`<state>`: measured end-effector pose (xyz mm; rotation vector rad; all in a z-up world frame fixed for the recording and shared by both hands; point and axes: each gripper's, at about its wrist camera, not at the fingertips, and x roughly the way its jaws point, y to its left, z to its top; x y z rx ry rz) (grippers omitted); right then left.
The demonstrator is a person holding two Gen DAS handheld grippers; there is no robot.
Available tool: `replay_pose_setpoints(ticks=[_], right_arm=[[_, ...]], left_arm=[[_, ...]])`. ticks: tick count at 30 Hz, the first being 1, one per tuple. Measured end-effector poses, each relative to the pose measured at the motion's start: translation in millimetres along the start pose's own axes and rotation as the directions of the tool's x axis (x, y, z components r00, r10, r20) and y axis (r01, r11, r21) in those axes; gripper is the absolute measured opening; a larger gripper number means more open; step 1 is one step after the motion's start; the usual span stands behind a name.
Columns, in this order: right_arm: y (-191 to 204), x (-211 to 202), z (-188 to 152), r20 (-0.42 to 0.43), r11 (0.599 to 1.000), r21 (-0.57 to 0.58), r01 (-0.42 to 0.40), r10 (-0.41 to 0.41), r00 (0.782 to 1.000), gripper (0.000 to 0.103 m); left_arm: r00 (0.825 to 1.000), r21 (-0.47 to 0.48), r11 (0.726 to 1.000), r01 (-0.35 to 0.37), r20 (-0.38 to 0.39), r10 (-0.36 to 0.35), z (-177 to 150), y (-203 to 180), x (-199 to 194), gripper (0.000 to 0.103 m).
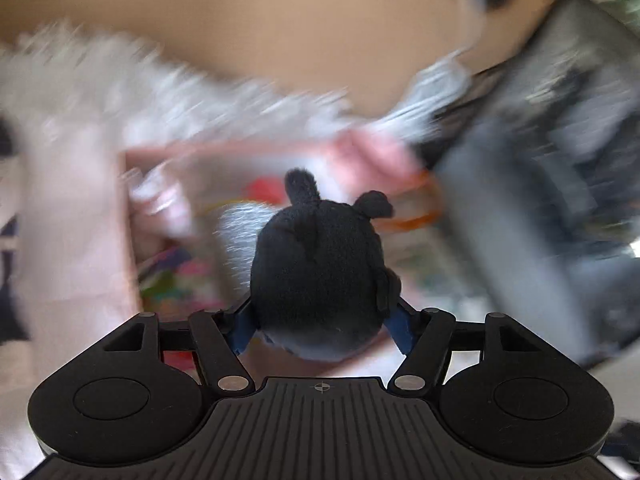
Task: Organize soft objects
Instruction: 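Carry the black plush into the pink box while the right tool grasps the pink-black clip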
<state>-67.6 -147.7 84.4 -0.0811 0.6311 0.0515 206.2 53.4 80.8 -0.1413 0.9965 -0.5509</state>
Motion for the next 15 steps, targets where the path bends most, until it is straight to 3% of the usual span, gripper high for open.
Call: replay_pose_setpoints(ticks=[1, 5, 8, 12, 15], right_arm=[[0, 0, 0, 0.003, 1.0, -0.001, 0.001, -0.001, 1.0, 0.035], [-4, 7, 7, -0.002, 1.0, -0.004, -0.011, 0.011, 1.0, 0.035], [-6, 18, 30, 0.02, 0.999, -0.015, -0.049, 0.049, 0.999, 0.035], [-7, 47, 94, 0.074, 0.989, -0.034, -0.144, 0.146, 0.987, 0.035], [-2, 94, 149, 0.035, 0.979, -0.016, -0.203, 0.203, 0.978, 0.035]], left_arm=[[1.0, 0.011, 1.0, -0.02, -0.014, 0.021, -2, 3, 6, 0.071], [1.0, 0.001, 1.0, 0.027, 0.012, -0.027, -8, 6, -12, 0.071], [0.995, 0.055, 0.998, 0.007, 0.102, -0.013, -12, 1, -46, 0.071], [0.979, 0.037, 0.999, 0.001, 0.205, -0.008, -25, 5, -85, 0.07], [0.966, -0.011, 1.0, 0.014, 0.257, -0.01, -37, 11, -101, 0.07]])
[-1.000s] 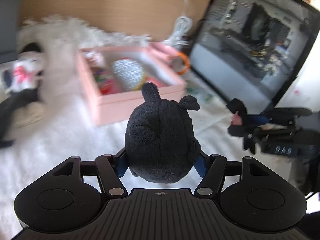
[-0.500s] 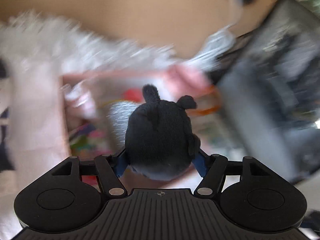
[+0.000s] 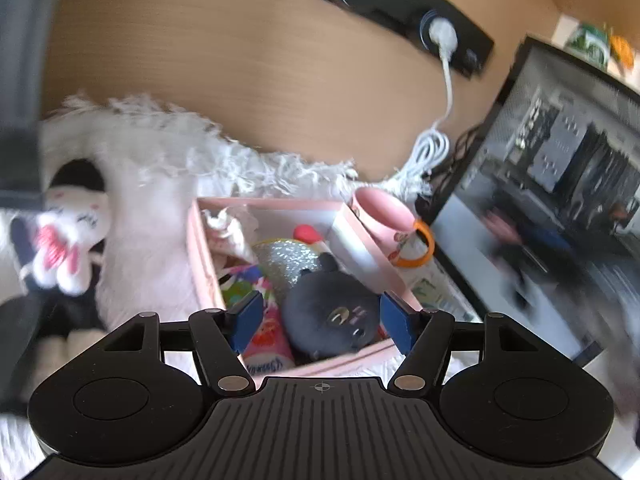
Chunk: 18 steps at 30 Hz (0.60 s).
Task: Organize soft objects
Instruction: 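Carry the black plush into the pink box while the right tool grasps the pink-black clip, then grasp the white plush doll with the right tool while the left tool grasps the black eye mask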
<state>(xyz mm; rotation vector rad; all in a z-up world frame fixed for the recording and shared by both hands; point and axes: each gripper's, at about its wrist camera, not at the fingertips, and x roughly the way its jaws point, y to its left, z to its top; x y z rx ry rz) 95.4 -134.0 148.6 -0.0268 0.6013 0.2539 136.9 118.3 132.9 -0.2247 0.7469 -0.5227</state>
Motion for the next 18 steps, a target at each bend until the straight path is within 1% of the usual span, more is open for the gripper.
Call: replay_pose_setpoints(ticks=[3, 4, 5, 6, 7, 8, 9, 10, 12, 14, 16, 18], right_arm=[[-3, 66, 41, -0.086, 0.999, 0.022, -0.024, 0.026, 0.996, 0.037], [-4, 86, 48, -0.124, 0.998, 0.03, -0.055, 0.058, 0.991, 0.038], [-7, 109, 54, -0.174, 0.995, 0.043, -0.092, 0.098, 0.98, 0.038], [-8, 125, 57, -0.21, 0.993, 0.06, -0.1, 0.111, 0.971, 0.042], [-11, 138, 58, -0.235, 0.993, 0.077, -0.091, 0.107, 0.966, 0.047], [-13, 146, 59, -0.243, 0.992, 0.091, -0.083, 0.103, 0.964, 0.05], [-15, 150, 59, -0.24, 0.992, 0.104, -0.078, 0.101, 0.966, 0.054], [-15, 151, 59, -0.231, 0.991, 0.114, -0.069, 0.094, 0.968, 0.057], [-15, 151, 56, -0.219, 0.989, 0.125, -0.073, 0.099, 0.971, 0.059], [-10, 152, 53, -0.224, 0.99, 0.119, -0.073, 0.099, 0.97, 0.059], [-1, 151, 51, -0.221, 0.993, 0.101, -0.065, 0.086, 0.972, 0.059], [14, 147, 50, -0.208, 0.994, 0.073, -0.087, 0.1, 0.973, 0.059]], left_arm=[[1.0, -0.047, 0.999, 0.001, 0.025, 0.0, -17, 6, -17, 0.07], [1.0, -0.063, 0.998, 0.004, 0.029, -0.002, -25, 10, -24, 0.07], [1.0, -0.076, 0.997, 0.004, 0.03, -0.002, -34, 12, -29, 0.07], [1.0, -0.083, 0.997, -0.001, 0.026, 0.003, -42, 14, -34, 0.07], [1.0, -0.089, 0.996, -0.014, 0.019, 0.016, -51, 15, -38, 0.07], [0.999, -0.092, 0.995, -0.031, 0.011, 0.032, -60, 18, -42, 0.07], [0.999, -0.097, 0.994, -0.053, -0.002, 0.054, -70, 22, -46, 0.07], [0.997, -0.103, 0.992, -0.077, -0.016, 0.076, -79, 25, -50, 0.07], [0.992, -0.136, 0.983, -0.123, -0.044, 0.118, -96, 38, -55, 0.07], [0.986, -0.186, 0.968, -0.166, -0.063, 0.157, -108, 53, -58, 0.07], [0.977, -0.225, 0.951, -0.212, -0.073, 0.2, -115, 67, -64, 0.069], [0.97, -0.235, 0.941, -0.244, -0.063, 0.236, -116, 74, -70, 0.069]])
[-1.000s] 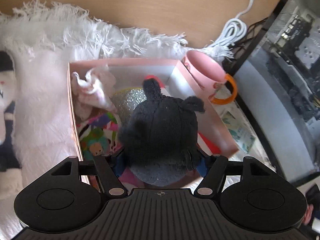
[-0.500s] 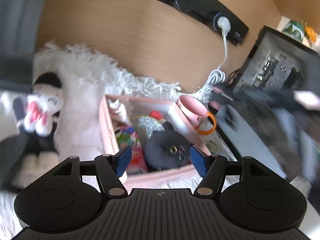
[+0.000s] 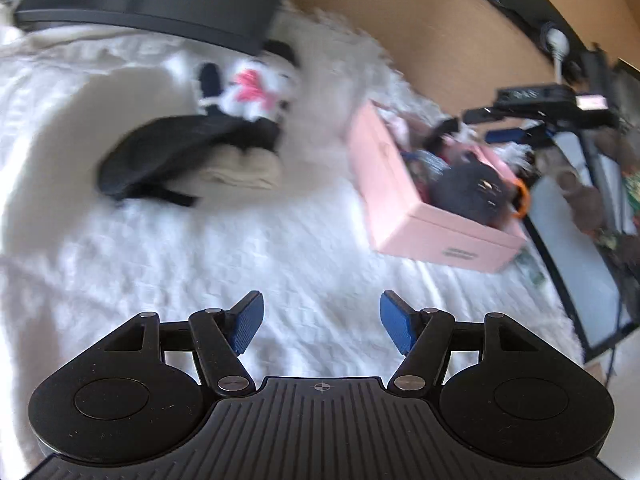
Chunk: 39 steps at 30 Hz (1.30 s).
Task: Organize soft objects
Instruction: 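Grasp the white plush doll with the right tool while the left tool grasps the black eye mask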
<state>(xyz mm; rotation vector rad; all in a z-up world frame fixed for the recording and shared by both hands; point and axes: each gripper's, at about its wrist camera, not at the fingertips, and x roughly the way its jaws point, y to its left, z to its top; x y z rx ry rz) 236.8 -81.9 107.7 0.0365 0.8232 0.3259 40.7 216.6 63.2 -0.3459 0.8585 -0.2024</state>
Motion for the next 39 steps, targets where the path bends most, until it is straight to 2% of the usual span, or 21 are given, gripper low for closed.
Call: replay_pose_setpoints(ticks=[4, 8, 11, 13, 15, 17, 19, 21, 23, 26, 29, 33, 35, 36, 39], right_arm=[[51, -4, -11, 0.026, 0.995, -0.096, -0.04, 0.043, 0.999, 0.06], [103, -13, -34, 0.053, 0.978, -0.196, -0.074, 0.086, 0.995, 0.063], [141, -18, -57, 0.081, 0.941, -0.334, -0.057, 0.089, 0.993, 0.066], [159, -15, -63, 0.084, 0.924, -0.38, -0.049, 0.087, 0.993, 0.066], [169, -7, -58, 0.062, 0.927, -0.366, -0.087, 0.117, 0.991, 0.067], [176, 7, -44, 0.028, 0.945, -0.301, -0.13, 0.145, 0.989, 0.073], [181, 31, -27, -0.018, 0.962, -0.22, -0.159, 0.159, 0.987, 0.077], [186, 57, -12, -0.052, 0.975, -0.152, -0.16, 0.154, 0.987, 0.077], [189, 84, 2, -0.07, 0.985, -0.096, -0.141, 0.134, 0.988, 0.077], [194, 118, 13, -0.087, 0.993, -0.03, -0.114, 0.111, 0.99, 0.077], [206, 146, 12, -0.112, 0.996, -0.025, -0.09, 0.087, 0.99, 0.077], [220, 169, 2, -0.118, 0.998, -0.048, -0.038, 0.032, 0.993, 0.078], [221, 167, -1, -0.105, 0.999, -0.034, -0.035, 0.031, 0.994, 0.068], [222, 163, -1, -0.102, 0.998, -0.038, -0.045, 0.041, 0.994, 0.054], [224, 141, -6, -0.101, 0.992, -0.091, -0.086, 0.076, 0.992, 0.049]], left_arm=[[0.992, 0.053, 0.993, -0.106, 0.079, 0.102, 12, 7, -12, 0.069], [0.966, 0.192, 0.952, -0.24, 0.145, 0.214, 36, 12, -8, 0.07], [0.956, 0.237, 0.928, -0.288, 0.132, 0.263, 57, 25, 9, 0.07], [0.951, 0.244, 0.92, -0.306, 0.12, 0.284, 65, 35, 18, 0.07], [0.951, 0.264, 0.914, -0.308, 0.115, 0.288, 70, 41, 27, 0.07], [0.953, 0.294, 0.907, -0.301, 0.106, 0.282, 73, 44, 36, 0.069], [0.955, 0.321, 0.9, -0.295, 0.095, 0.279, 76, 47, 45, 0.063], [0.961, 0.347, 0.897, -0.275, 0.083, 0.262, 77, 49, 51, 0.039], [0.968, 0.348, 0.903, -0.251, 0.079, 0.238, 77, 53, 52, 0.032], [0.971, 0.359, 0.902, -0.24, 0.088, 0.223, 72, 57, 44, 0.029], [0.971, 0.369, 0.898, -0.239, 0.081, 0.225, 64, 63, 29, 0.029], [0.976, 0.329, 0.919, -0.216, 0.068, 0.205, 58, 75, 9, 0.029], [0.978, 0.311, 0.927, -0.209, 0.07, 0.197, 56, 79, 2, 0.029], [0.978, 0.301, 0.931, -0.207, 0.073, 0.194, 56, 81, -2, 0.029], [0.979, 0.28, 0.939, -0.202, 0.083, 0.186, 53, 84, -12, 0.029]])
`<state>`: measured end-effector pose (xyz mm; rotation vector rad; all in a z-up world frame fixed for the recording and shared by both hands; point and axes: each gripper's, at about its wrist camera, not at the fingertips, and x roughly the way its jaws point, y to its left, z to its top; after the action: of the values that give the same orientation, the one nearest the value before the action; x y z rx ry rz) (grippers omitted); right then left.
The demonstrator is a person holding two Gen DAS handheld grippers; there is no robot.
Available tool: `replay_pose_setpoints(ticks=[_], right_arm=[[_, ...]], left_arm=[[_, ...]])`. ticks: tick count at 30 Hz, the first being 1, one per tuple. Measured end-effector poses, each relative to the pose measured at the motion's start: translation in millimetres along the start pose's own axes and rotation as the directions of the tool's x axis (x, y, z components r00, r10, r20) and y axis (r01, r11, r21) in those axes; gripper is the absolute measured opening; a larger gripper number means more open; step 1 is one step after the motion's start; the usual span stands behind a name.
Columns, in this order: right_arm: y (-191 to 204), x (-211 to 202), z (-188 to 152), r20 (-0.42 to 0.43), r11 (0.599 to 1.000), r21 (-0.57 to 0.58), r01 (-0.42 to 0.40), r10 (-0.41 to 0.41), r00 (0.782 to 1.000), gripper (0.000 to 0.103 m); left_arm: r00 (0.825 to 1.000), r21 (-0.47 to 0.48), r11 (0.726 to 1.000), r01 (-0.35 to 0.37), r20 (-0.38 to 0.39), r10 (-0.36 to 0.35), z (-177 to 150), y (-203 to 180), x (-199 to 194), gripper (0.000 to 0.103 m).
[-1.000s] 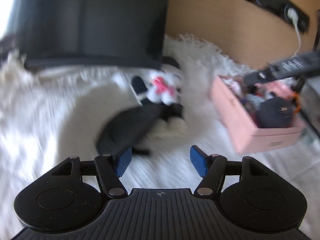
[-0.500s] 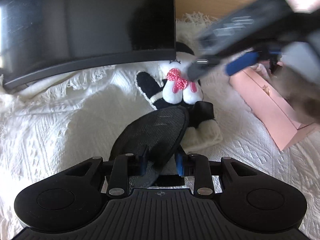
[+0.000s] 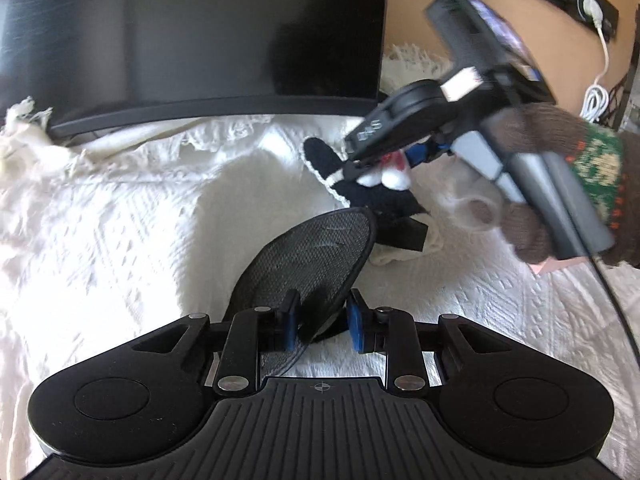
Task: Organize soft objects
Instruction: 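Grasp the white plush doll with the right tool while the left tool grasps the black eye mask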
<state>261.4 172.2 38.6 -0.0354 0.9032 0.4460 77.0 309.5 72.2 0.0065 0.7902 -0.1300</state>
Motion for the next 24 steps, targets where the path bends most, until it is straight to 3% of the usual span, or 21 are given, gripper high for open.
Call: replay_pose_setpoints(ticks=[8, 15, 21, 24], right_arm=[[-3, -95, -57, 0.031, 0.992, -0.095, -0.08, 0.083, 0.996, 0.045], [-29, -164, -136, -0.081, 0.981, -0.115, -0.159, 0.15, 0.985, 0.045], [-81, -209, -203, -0.103, 0.996, -0.073, -0.04, 0.033, 0.994, 0.045], [-114, -225, -222, -0.061, 0.998, -0.021, 0.051, -0.052, 0.997, 0.046]], left_arm=[[1.0, -0.008, 1.0, 0.018, 0.015, -0.018, -24, 8, -21, 0.034], [0.998, -0.034, 0.997, 0.067, 0.009, -0.067, -25, -7, -17, 0.033], [0.995, -0.004, 0.995, 0.101, 0.013, -0.101, -18, -44, -17, 0.031], [0.99, -0.003, 0.99, 0.14, -0.004, -0.14, -16, -59, -13, 0.031]])
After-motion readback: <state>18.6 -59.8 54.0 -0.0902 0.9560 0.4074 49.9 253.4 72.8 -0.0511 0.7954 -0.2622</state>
